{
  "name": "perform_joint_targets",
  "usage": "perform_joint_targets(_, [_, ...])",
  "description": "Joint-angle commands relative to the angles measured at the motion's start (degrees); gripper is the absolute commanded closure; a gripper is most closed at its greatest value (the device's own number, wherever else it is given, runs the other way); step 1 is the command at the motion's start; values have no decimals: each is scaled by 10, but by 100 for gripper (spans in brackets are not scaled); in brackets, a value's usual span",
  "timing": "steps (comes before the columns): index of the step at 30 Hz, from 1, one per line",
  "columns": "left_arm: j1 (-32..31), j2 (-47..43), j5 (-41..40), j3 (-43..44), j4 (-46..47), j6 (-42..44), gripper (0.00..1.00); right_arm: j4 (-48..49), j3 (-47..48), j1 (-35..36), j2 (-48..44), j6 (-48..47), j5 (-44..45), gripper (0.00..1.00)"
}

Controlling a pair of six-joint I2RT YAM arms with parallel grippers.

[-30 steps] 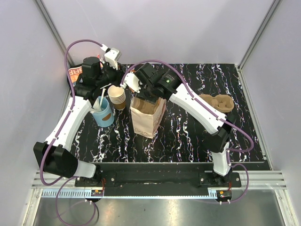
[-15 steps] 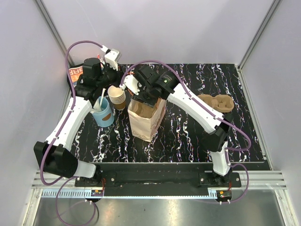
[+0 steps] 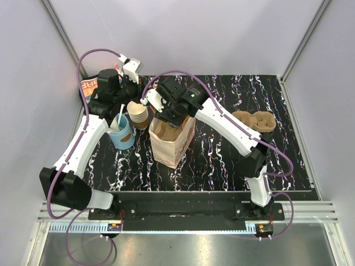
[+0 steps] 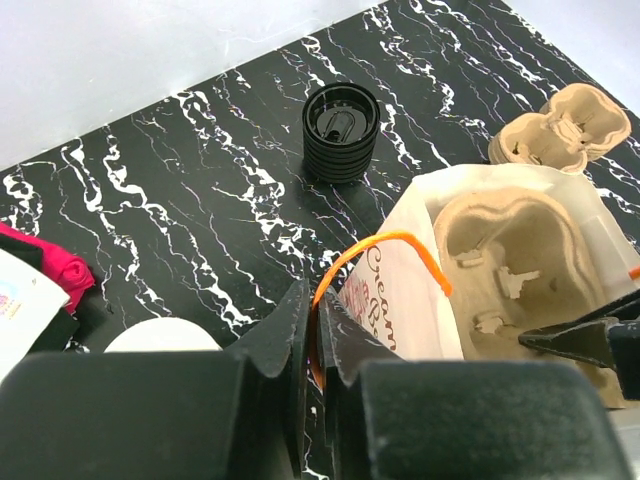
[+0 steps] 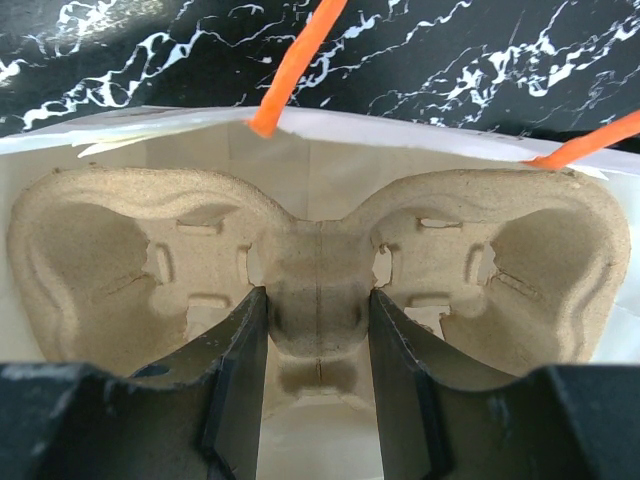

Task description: Pack the takeout coffee

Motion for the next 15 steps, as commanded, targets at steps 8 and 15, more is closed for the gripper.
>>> perform_joint_targets(8, [1, -24, -22, -2, 36, -2, 94, -25, 39, -16, 21, 55, -32, 70])
perform_joint_targets(15, [1, -24, -24, -3, 37, -2, 96, -25, 23, -24, 26, 76, -35, 70])
